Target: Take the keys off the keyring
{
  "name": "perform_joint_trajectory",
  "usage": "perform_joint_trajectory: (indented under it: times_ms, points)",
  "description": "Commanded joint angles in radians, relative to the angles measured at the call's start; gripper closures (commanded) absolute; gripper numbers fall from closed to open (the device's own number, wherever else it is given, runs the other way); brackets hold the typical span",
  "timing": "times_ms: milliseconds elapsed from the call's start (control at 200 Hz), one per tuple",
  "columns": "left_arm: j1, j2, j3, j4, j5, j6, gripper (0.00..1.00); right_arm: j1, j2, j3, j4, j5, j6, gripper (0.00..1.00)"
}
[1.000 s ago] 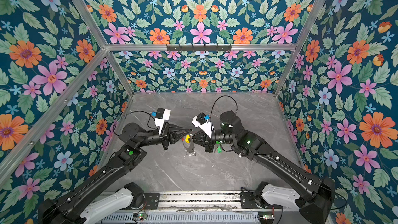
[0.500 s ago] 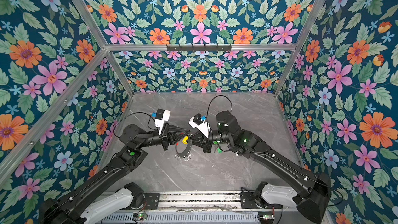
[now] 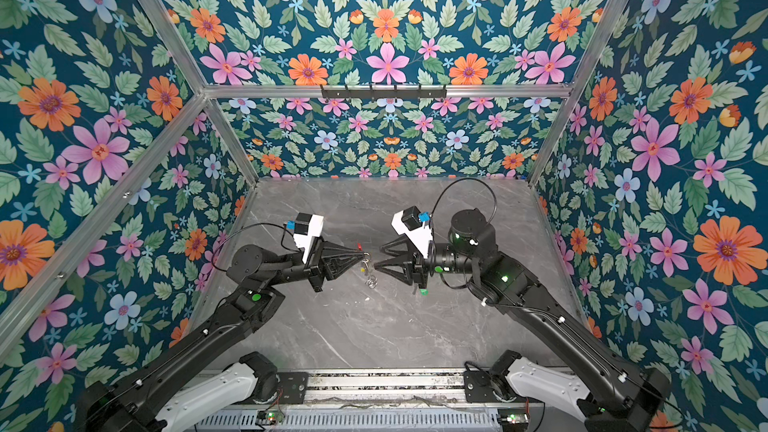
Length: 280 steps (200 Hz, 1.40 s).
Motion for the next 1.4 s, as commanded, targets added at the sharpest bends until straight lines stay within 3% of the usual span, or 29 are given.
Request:
perform_joint_trajectory:
  times_ms: [0, 540, 660, 775, 805, 885, 930, 1225, 1395]
  points:
    - [0.000, 0.002, -0.008, 0.101, 0.021, -0.026, 1.00, -0.002, 0.019, 0.000, 0.152, -0.080, 0.093, 0.55]
    - [0.000, 0.008, -0.026, 0.121, 0.005, -0.025, 1.00, -0.001, 0.061, -0.027, 0.211, -0.162, 0.164, 0.85]
    - [0.000, 0.012, -0.025, 0.120, 0.006, -0.025, 1.00, -0.001, 0.059, -0.032, 0.210, -0.155, 0.162, 1.00]
    - [-0.001, 0.019, -0.007, 0.092, 0.008, -0.028, 1.00, -0.001, 0.053, -0.009, 0.143, -0.127, 0.140, 1.00]
    - [0.000, 0.021, 0.002, 0.060, 0.012, -0.027, 1.00, -0.001, 0.052, 0.006, 0.093, -0.105, 0.124, 1.00]
    - [0.002, 0.016, 0.030, -0.054, 0.024, 0.004, 0.81, -0.001, 0.053, 0.056, -0.054, -0.061, 0.060, 1.00]
    - [0.003, 0.011, 0.053, -0.149, 0.032, 0.044, 0.76, 0.000, 0.056, 0.086, -0.142, -0.031, 0.022, 1.00]
    - [0.004, 0.063, 0.258, -0.706, 0.128, 0.300, 0.71, 0.001, 0.098, 0.238, -0.488, 0.098, -0.123, 1.00]
    - [-0.007, 0.120, 0.315, -0.798, 0.185, 0.341, 0.69, 0.016, 0.132, 0.293, -0.564, 0.116, -0.151, 1.00]
